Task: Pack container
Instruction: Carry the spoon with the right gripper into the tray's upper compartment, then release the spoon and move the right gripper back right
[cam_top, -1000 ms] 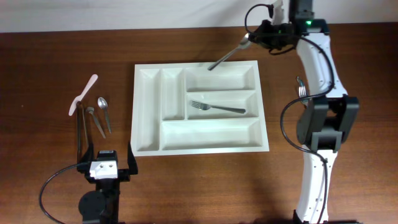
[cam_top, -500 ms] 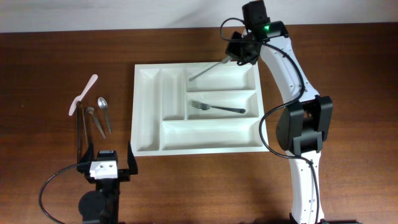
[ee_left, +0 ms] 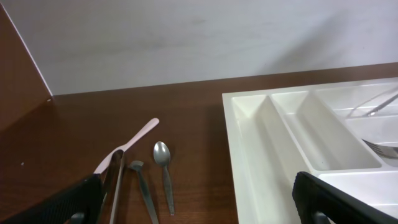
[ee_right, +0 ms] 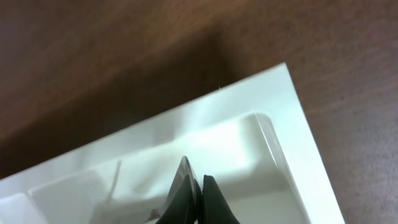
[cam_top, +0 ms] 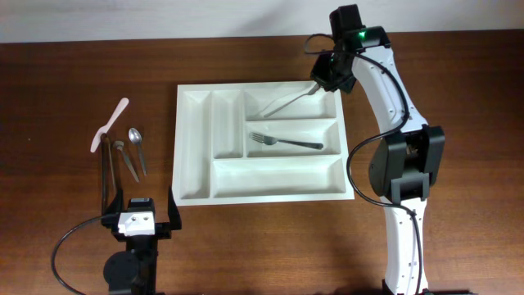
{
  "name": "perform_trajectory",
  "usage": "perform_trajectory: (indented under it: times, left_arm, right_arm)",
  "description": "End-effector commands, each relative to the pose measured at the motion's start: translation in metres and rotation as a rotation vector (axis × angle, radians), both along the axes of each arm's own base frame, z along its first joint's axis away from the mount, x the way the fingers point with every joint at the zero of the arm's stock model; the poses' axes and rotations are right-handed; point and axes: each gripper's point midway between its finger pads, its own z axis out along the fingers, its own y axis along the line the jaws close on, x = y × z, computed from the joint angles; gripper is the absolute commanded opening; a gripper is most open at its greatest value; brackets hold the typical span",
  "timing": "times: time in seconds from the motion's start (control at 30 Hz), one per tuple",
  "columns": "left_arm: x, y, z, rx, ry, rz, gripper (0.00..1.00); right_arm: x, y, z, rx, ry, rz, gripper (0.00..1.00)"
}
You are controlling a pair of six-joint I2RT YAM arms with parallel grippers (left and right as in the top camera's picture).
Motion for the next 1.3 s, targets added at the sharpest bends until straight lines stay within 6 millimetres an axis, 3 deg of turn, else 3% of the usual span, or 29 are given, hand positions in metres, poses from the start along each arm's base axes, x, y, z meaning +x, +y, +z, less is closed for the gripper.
perform_trajectory:
  times: [0.0, 0.13, 0.2, 0.47, 0.63, 0.77, 1.0, 1.13, 1.27]
  left_arm:
    - [0.0, -0.003, -0.001, 0.001, -0.004, -0.016, 0.99]
    - [0.0, -0.003, -0.001, 0.001, -0.004, -0.016, 0.99]
    - [0.0, -0.003, -0.001, 0.001, -0.005, -0.016, 0.99]
    - [0.0, -0.003, -0.001, 0.001, -0.004, -0.016, 0.99]
    - [0.0, -0.003, -0.001, 0.001, -0.004, -0.016, 0.99]
    - [0.0, -0.003, -0.001, 0.001, -0.004, -0.016, 0.99]
    - [0.0, -0.003, -0.001, 0.001, -0.005, -0.016, 0.99]
    - [0.0, -0.003, -0.001, 0.001, -0.004, -0.016, 0.99]
    - [0.0, -0.003, -0.001, 0.001, -0.004, -0.016, 0.99]
  right_arm:
    - [0.002, 0.005, 0.003, -0.013, -0.012, -0.001, 0.04]
    - [0.001, 0.005, 0.003, -0.014, -0.011, 0.003, 0.04]
    - [0.001, 0.005, 0.003, -0.018, -0.009, 0.013, 0.11]
    - [0.001, 0.003, 0.003, -0.04, -0.022, 0.08, 0.2]
    - [0.006, -0.013, 0.005, -0.092, -0.06, 0.206, 0.23]
    - [0.009, -0.044, 0.016, -0.124, -0.082, 0.241, 0.23]
    - [-0.006, -0.13, 0.046, -0.172, -0.073, 0.22, 0.25]
    - [-0.031, -0.174, 0.039, -0.178, 0.011, 0.221, 0.3]
    - [-0.055, -0.199, 0.025, -0.17, 0.101, 0.229, 0.31]
